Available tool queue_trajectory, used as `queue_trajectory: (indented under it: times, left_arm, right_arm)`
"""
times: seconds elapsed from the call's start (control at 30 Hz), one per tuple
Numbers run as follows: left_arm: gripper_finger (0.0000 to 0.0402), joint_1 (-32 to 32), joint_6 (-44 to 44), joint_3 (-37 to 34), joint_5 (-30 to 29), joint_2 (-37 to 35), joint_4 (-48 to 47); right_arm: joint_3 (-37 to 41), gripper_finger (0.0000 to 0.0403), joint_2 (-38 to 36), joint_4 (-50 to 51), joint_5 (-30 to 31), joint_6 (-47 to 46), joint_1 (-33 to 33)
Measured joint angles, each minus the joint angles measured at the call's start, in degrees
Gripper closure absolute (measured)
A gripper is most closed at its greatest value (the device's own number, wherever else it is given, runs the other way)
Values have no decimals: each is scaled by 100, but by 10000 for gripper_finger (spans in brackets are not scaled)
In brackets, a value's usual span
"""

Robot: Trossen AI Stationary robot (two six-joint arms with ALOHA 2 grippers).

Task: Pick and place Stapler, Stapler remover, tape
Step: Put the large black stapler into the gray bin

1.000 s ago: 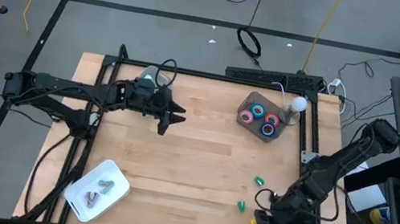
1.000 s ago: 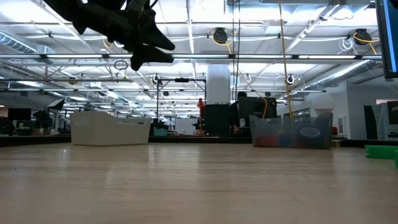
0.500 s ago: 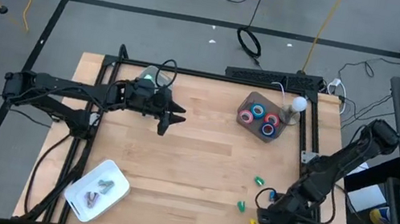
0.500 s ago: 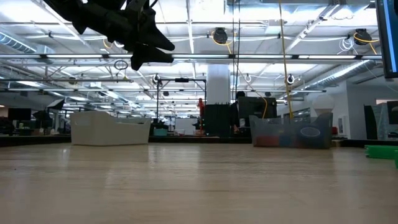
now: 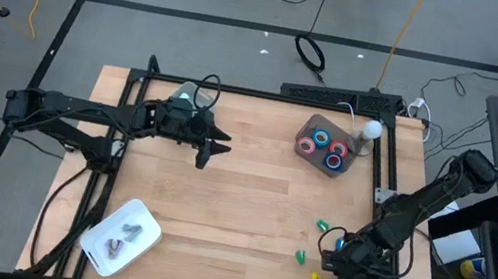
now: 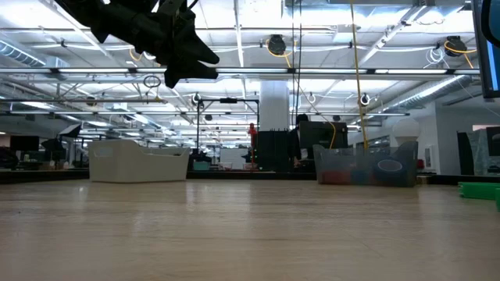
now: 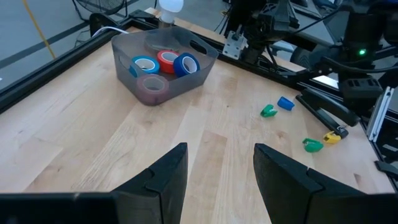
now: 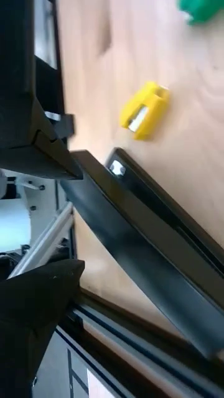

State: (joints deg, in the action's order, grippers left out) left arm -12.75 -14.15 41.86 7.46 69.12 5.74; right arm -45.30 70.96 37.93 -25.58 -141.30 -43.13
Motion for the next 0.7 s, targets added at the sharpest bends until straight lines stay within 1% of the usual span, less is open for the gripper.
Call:
queue_trajectory:
  times: [0.33,0.4,0.57,0.7]
  left_arm:
    - [218,92,-13,-1,7,-2,-11]
    - [218,109,-13,-1,9,-2,-9]
    - [218,127,-15,-1,11,-2,-11]
    - [218,127,-18,0,12,-2,-12]
  right_arm:
    - [-87,190,-153,229,-7,-118,33]
    - [-260,190,-210,508,-7,-118,33]
    - [-723,190,-264,1711,-25,-147,31]
    - [-780,190,-213,1829,111,-157,59]
